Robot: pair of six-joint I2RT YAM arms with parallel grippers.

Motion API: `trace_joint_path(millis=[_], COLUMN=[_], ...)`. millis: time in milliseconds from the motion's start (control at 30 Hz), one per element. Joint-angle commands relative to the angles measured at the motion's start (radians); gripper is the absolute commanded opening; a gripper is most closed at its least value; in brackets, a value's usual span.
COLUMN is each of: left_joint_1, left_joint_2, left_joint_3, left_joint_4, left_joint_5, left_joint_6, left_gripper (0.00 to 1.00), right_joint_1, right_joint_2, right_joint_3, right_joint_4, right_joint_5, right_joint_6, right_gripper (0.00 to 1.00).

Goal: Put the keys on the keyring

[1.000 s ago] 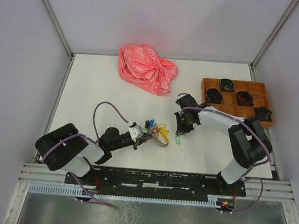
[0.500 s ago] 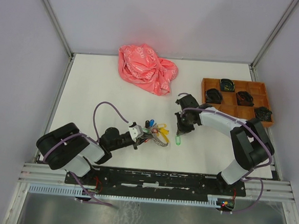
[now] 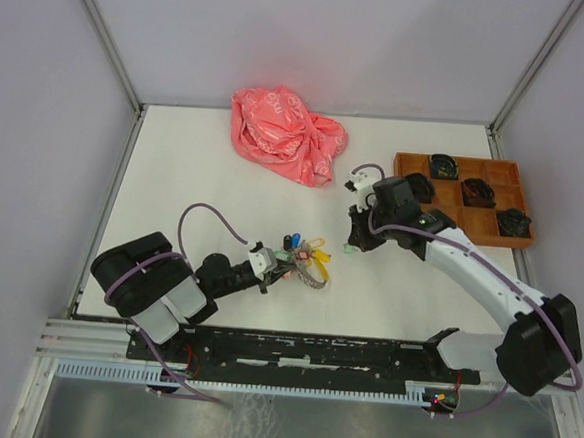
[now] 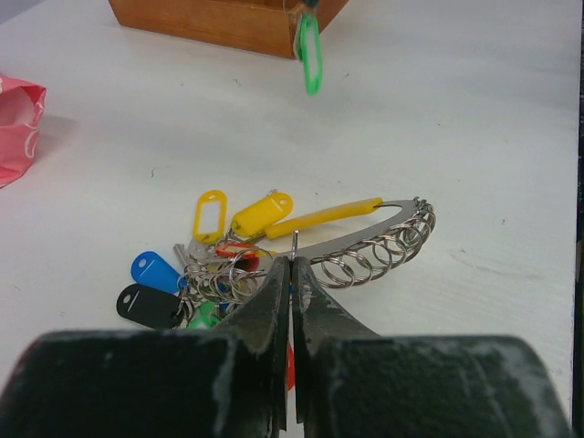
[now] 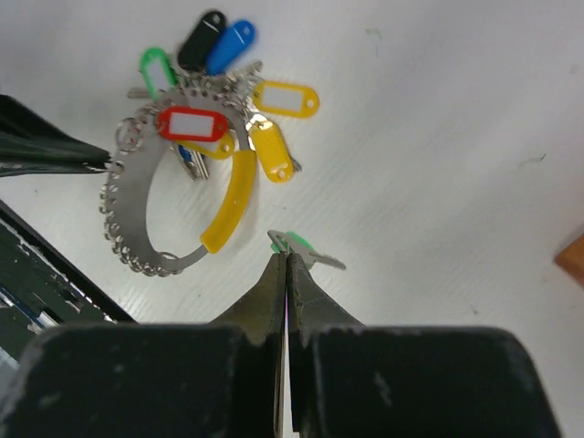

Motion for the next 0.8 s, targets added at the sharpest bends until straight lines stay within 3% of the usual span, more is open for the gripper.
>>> trace_joint_path(millis=[0,333,567,767], left_joint_1=[0.005,0.006,0.006,0.005], left_joint_2=[-0.022,-0.062,-0.093,-0.141], left_joint_3=[0.019,0.051,0.055,0.045], left_joint_4=[0.226,0.204,0.191,0.124], left_joint_5=[0.008,0.091,0.169,0.231], left_joint_6=[0.012,0.158,0.372,0.450], left_gripper=[0.03,0.03,0.03,0.03], right_joint_1=[-0.004,-0.005,-0.005,0.001], right_joint_2=[-0.147,-0.293,-0.333,-0.313], right_joint_3=[-0.017,-0.041,-0.049,-0.105], right_joint_4=[0.067,0.044,-0.030,0.074], right_joint_5=[-0.106,-0.289,-0.504,-0.605], right_joint_6=[-0.184,-0.381,-0.777,-0.908], right_gripper=[0.01,0.01,0.01,0.01])
